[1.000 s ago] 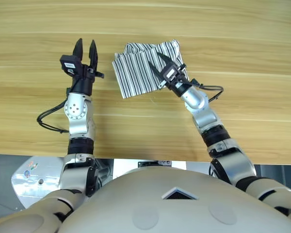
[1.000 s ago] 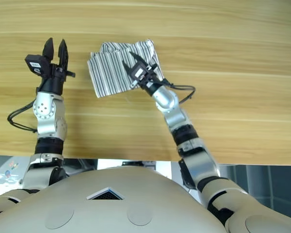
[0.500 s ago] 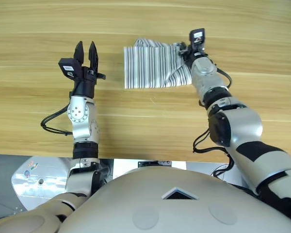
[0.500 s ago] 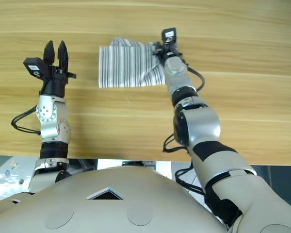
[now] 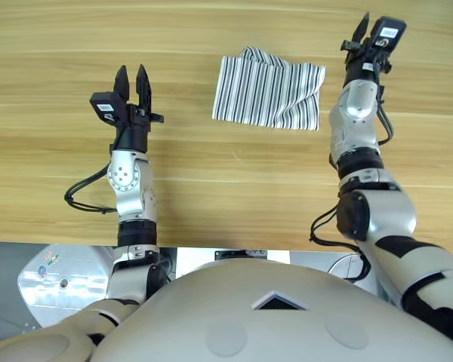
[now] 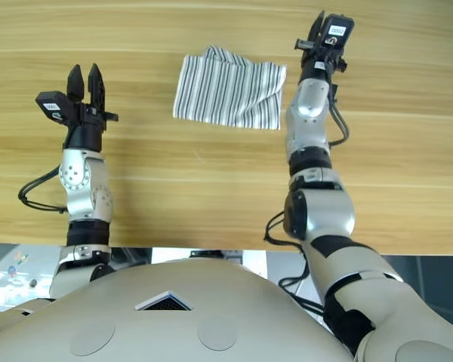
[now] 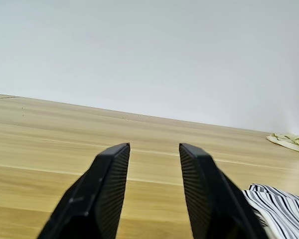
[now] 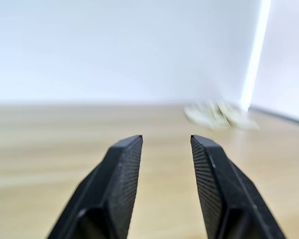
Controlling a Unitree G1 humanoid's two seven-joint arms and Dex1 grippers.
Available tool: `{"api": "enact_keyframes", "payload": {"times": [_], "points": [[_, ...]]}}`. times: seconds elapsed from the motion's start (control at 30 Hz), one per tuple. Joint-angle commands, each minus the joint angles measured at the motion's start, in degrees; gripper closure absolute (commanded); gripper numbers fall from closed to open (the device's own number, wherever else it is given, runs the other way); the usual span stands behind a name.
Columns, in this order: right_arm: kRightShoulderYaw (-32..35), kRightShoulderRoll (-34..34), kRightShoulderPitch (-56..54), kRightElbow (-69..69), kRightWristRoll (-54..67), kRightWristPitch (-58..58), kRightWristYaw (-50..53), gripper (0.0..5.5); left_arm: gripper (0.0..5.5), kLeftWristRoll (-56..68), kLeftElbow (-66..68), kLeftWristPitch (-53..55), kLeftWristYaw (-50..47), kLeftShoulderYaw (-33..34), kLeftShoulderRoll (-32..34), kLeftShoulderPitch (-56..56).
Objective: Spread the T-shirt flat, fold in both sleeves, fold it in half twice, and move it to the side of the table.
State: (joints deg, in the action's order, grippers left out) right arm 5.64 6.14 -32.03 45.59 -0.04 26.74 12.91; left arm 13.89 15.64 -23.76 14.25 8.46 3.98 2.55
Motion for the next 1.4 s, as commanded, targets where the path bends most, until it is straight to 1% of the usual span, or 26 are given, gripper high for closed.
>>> {"api": "enact_keyframes", "payload": {"times": [0.03, 0.13, 0.2, 0.3, 0.4, 0.47, 0.53, 0.63, 0.73, 0.8, 0.97, 1.1, 1.23, 1.33, 1.37, 1.4], "points": [[-14.3, -5.5, 7.1, -6.2, -10.3, -5.1, -6.7, 3.71, 3.67, 0.6, 0.6, -0.6, 0.0, 0.6, -0.7, -0.2], [-17.9, -7.5, 6.5, 4.6, -13.5, -9.3, -8.4, 3.71, 3.67, 0.2, 1.3, -0.9, 0.0, 0.3, -1.2, 0.5], [-17.3, -8.9, 5.1, 11.3, -12.4, -10.8, -10.4, 3.71, 3.67, -0.1, 1.6, -0.9, 0.0, 0.2, -1.3, 0.8], [-10.9, -9.4, 0.4, 19.8, -6.4, -15.1, -12.3, 3.71, 3.67, -0.1, 0.9, -0.7, -0.1, 0.2, -1.5, 0.8], [-2.5, -8.0, -3.8, 25.2, 0.8, -19.7, -12.0, 3.71, 3.67, -0.1, 0.7, -0.7, -0.1, 0.3, -1.3, 0.8], [4.5, -6.6, -5.0, 27.4, 6.8, -22.7, -9.5, 3.71, 3.67, 0.1, 0.4, -0.7, -0.1, 0.8, -1.0, 0.5], [11.1, -5.2, -5.0, 28.5, 12.0, -24.5, -5.0, 3.71, 3.67, 0.4, -0.3, -0.8, -0.1, 1.4, -0.7, -0.2], [18.6, -2.5, -4.6, 27.4, 16.8, -21.2, 5.7, 3.71, 3.67, 0.6, -2.1, -1.6, 0.1, 2.5, 0.1, -2.0], [22.0, -1.4, -6.6, 26.0, 17.4, -16.3, 14.2, 3.71, 3.67, 0.9, -4.6, -2.2, -0.5, 4.2, 0.7, -4.9], [23.5, 0.9, -9.0, 26.5, 16.9, -13.4, 20.4, 3.71, 3.67, 1.0, -5.9, -2.0, -2.3, 6.3, 0.7, -7.1], [29.0, 7.4, -11.6, 29.1, 19.2, -14.0, 26.6, 3.71, 3.67, 2.4, -10.0, -2.3, -5.5, 10.3, -0.4, -13.3], [31.9, 11.7, -11.7, 29.7, 20.4, -13.4, 28.6, 3.71, 3.67, 2.8, -12.2, -2.4, -6.3, 11.3, -1.0, -16.4], [31.9, 11.2, -13.1, 29.8, 20.1, -12.9, 28.4, 3.71, 3.67, 3.0, -13.5, -2.3, -6.7, 11.8, -1.1, -18.0], [29.1, 10.1, -14.9, 28.6, 17.5, -9.8, 25.5, 3.71, 3.67, 3.6, -14.2, -2.0, -6.5, 12.3, -0.6, -18.4], [27.7, 9.7, -15.8, 27.9, 16.5, -8.3, 23.6, 3.71, 3.67, 3.8, -14.3, -1.9, -6.4, 12.5, -0.5, -18.4], [24.8, 9.0, -16.9, 26.2, 14.2, -5.7, 20.9, 3.71, 3.67, 3.9, -14.4, -1.8, -6.4, 12.6, -0.6, -18.3]]}}
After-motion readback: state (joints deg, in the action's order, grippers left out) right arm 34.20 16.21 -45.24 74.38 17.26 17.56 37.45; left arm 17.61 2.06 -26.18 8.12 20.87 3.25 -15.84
